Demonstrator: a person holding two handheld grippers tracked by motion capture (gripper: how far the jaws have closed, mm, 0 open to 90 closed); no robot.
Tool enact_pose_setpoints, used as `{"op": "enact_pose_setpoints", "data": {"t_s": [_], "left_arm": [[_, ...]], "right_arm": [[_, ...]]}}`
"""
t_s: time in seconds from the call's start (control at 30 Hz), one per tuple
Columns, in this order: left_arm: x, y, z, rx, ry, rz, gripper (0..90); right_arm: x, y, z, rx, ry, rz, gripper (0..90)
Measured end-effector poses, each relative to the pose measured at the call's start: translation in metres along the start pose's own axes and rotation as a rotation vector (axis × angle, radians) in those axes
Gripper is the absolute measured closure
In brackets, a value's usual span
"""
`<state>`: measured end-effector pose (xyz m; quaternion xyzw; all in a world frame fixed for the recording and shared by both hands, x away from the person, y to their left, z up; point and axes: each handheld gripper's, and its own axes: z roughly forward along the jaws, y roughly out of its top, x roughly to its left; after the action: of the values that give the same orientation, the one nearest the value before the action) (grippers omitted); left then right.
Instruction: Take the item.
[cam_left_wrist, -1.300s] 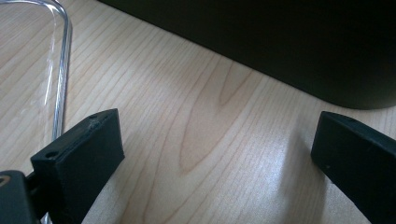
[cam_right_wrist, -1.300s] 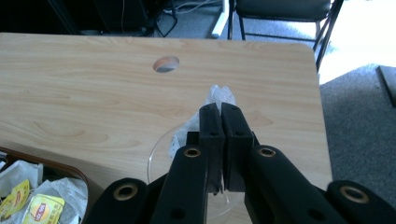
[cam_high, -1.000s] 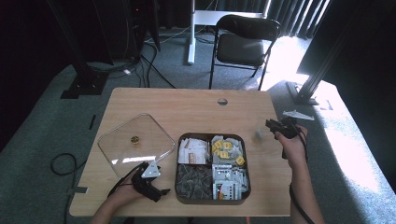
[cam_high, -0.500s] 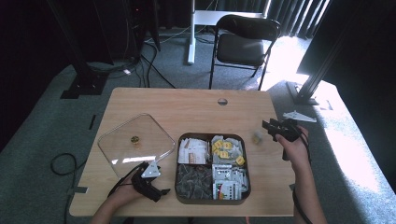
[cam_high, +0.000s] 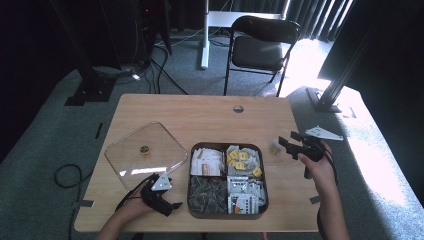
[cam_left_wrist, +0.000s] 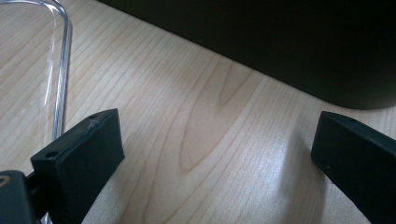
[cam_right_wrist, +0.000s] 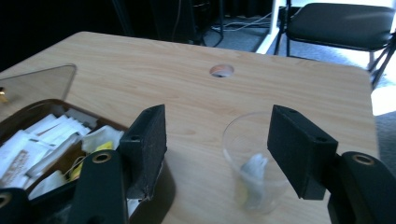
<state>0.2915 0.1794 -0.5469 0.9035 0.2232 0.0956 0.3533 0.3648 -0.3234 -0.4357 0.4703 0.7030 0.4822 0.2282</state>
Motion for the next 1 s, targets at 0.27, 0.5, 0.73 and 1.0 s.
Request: {"op": "enact_pose_setpoints", "data": {"t_s": [0.27, 0.5, 0.73, 1.0], "left_arm": [[0.000, 0.000, 0.000, 0.000, 0.000, 0.000, 2.3], [0.000, 0.000, 0.000, 0.001, 0.000, 0.000, 2.3], [0.000, 0.000, 0.000, 0.000, 0.001, 0.001, 2.3], [0.000, 0.000, 0.000, 0.000, 0.002, 0.001, 2.3]], "right_arm": [[0.005, -0.018, -0.004, -0.009, -0.021, -0.002, 27.4], [0.013, -0.031, -0.006, -0.003, -0.011, -0.016, 26.0], [0.017, -0.048, -0.004, 0.019, -0.002, -0.025, 24.2], [0.019, -0.070, 0.001, 0.048, 0.012, -0.013, 22.0]]}}
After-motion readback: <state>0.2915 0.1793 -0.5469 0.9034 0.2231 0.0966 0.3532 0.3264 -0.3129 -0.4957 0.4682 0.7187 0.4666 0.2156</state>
